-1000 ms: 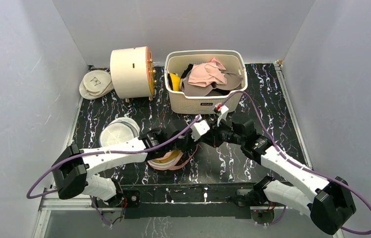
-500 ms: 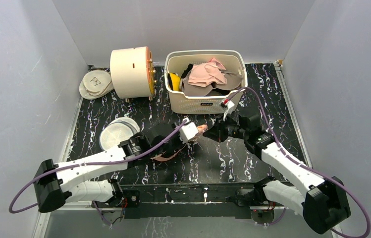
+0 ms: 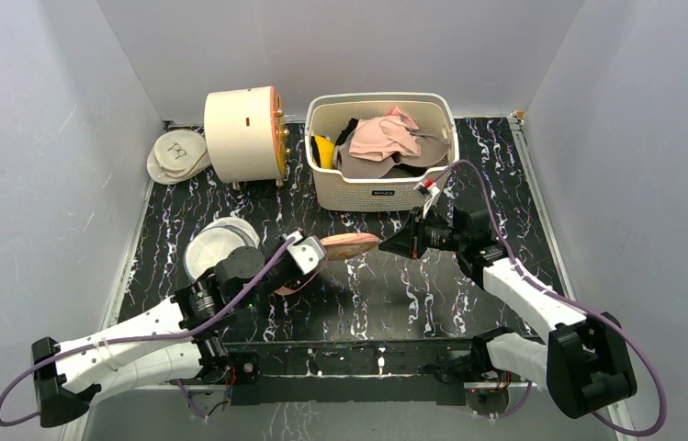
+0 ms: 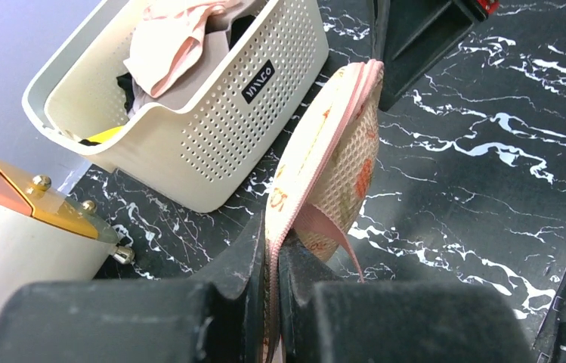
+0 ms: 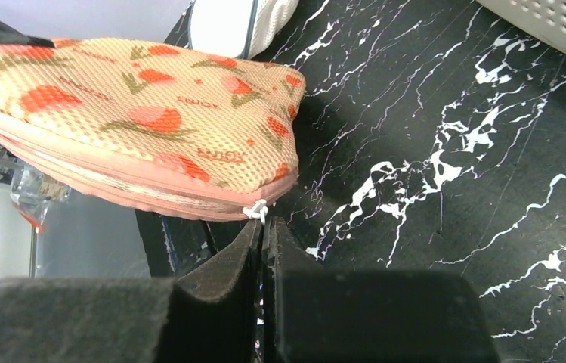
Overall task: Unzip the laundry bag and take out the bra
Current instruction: Unzip the laundry bag at the center of the board.
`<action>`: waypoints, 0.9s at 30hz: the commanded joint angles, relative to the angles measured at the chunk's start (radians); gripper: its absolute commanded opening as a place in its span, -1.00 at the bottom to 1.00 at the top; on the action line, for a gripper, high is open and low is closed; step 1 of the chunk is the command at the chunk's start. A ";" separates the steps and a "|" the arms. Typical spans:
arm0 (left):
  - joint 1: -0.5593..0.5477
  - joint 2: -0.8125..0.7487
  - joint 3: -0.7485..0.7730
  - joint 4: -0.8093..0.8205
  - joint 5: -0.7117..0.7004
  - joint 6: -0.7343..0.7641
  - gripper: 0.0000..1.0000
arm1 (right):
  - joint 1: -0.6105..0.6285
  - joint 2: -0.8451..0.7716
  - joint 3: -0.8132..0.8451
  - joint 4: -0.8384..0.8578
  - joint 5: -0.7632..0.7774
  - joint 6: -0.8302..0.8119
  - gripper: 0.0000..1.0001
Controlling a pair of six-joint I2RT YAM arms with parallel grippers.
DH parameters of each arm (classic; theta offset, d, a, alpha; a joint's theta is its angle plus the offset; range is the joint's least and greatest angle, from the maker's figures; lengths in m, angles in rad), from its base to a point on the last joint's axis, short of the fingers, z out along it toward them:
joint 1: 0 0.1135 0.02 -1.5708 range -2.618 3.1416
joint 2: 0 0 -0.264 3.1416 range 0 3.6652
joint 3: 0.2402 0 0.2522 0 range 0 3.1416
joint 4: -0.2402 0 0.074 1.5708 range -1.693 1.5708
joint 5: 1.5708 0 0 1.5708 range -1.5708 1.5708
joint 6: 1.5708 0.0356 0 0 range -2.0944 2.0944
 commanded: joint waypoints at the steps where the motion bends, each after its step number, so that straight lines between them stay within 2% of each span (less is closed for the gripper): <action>1: 0.010 -0.064 0.005 0.129 -0.025 0.001 -1.00 | 0.000 0.008 -0.031 0.099 -0.010 0.006 -1.00; 13: 0.038 -0.102 -0.010 0.176 0.012 -0.050 -1.00 | 0.090 0.056 -0.095 0.281 0.056 0.027 -1.00; 23: 0.088 -0.147 -0.017 0.203 0.115 -0.115 -1.00 | 0.194 0.129 -0.115 0.503 0.149 0.045 -1.00; 27: 0.093 -0.133 -0.010 0.194 0.127 -0.118 -1.00 | 0.201 0.131 -0.111 0.510 0.201 0.058 -1.00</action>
